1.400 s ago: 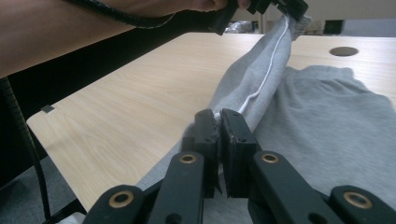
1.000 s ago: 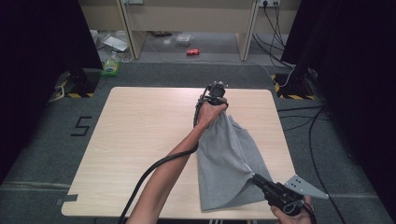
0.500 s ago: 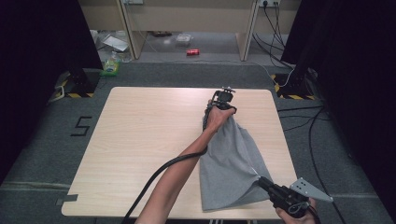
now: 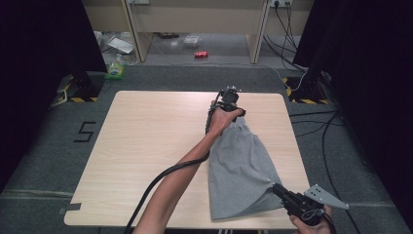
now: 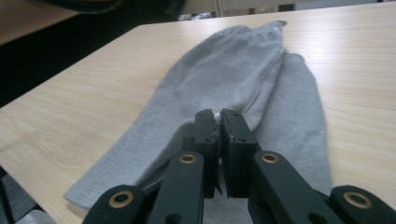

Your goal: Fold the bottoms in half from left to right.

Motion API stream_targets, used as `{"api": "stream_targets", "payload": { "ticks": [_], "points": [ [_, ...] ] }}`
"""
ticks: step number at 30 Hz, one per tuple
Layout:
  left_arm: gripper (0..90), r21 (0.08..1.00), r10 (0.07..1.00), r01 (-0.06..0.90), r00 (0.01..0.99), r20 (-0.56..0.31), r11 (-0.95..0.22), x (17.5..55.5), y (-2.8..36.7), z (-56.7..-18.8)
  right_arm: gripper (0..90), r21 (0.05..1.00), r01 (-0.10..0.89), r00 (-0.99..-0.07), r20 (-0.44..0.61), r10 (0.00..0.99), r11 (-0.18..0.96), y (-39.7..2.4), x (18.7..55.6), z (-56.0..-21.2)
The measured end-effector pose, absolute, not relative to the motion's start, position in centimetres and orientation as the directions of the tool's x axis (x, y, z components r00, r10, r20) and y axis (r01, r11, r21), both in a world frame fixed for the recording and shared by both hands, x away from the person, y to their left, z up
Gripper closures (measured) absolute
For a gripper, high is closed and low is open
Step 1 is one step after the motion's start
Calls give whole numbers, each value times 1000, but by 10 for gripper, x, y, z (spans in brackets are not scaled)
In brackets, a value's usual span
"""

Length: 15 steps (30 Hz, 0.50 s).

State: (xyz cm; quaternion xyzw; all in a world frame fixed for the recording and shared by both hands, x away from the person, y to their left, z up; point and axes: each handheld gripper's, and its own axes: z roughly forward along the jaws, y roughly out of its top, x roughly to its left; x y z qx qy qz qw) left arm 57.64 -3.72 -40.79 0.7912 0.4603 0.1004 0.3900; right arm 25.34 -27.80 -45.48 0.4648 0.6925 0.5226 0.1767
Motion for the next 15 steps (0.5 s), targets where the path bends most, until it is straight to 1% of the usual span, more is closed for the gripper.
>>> {"api": "stream_targets", "payload": {
  "ticks": [8, 15],
  "points": [
    [514, 715, 809, 635, 564, -169, -293, 563, 1, -394, 860, 877, 479, -466, 232, 854, 23, -293, 244, -461],
    [502, 713, 817, 631, 558, -143, -306, 547, 42, -398, 861, 861, 507, -431, 209, 878, 43, -304, 239, -474]
  ]
}}
